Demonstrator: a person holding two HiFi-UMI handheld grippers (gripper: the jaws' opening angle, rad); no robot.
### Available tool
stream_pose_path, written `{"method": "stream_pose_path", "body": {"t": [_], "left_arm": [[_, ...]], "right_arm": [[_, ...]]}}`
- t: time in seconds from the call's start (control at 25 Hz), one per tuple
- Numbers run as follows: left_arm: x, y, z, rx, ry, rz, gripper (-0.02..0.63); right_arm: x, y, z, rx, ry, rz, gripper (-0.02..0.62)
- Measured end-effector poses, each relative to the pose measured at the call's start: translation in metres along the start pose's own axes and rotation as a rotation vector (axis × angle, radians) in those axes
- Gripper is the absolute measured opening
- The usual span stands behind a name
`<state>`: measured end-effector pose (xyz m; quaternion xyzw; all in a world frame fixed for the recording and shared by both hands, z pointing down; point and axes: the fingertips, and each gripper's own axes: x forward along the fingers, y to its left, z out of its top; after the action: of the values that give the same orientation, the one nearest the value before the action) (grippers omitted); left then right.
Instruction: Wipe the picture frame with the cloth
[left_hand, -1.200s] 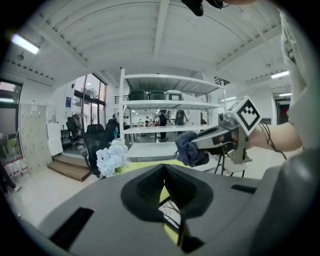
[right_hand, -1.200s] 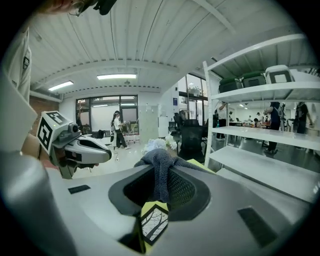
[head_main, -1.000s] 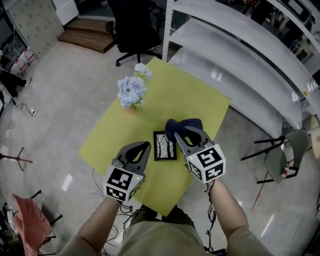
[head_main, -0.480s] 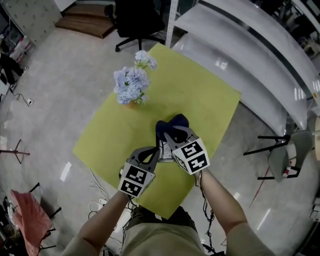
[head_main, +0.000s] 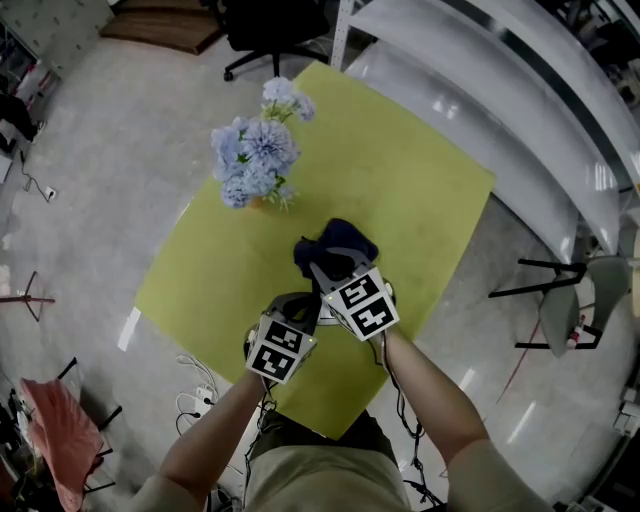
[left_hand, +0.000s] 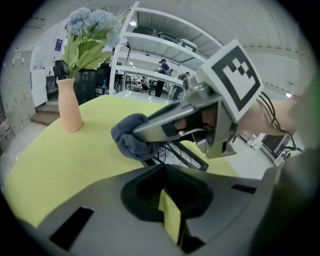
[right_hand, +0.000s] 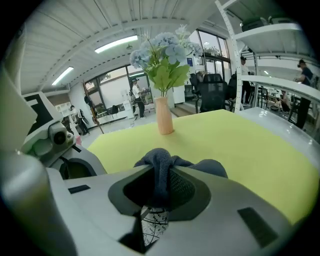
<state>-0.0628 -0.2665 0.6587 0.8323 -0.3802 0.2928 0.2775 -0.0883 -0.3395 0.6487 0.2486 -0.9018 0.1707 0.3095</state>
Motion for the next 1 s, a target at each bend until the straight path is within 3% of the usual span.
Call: {"method": "stream_pose_path", "body": {"t": [0.32, 0.52, 0.88, 1.0], "left_arm": [[0.009, 0.005, -0.01, -0.025, -0.005, -0.015, 0.008], [0.008, 0.002, -0.01, 0.024, 0.018, 0.017, 0.008], [0.01, 0.005, -0.011, -0.041, 0.064, 0.01, 0.008], [0.009, 0.004, -0.011, -0.051, 0.039, 0.015, 0.008]], "right_arm": [[0.002, -0.008, -0.016, -0.039, 0.051, -0.004, 0.071], [-0.018, -0.02, -0.037, -0.02, 0.111, -0.038, 0.064], [-0.061, -0.064, -0.054, 0.005, 0.168, -0.214, 0.06], [-0.078, -0.067, -0.039, 0.01, 0.123, -0.247, 0.058]]}}
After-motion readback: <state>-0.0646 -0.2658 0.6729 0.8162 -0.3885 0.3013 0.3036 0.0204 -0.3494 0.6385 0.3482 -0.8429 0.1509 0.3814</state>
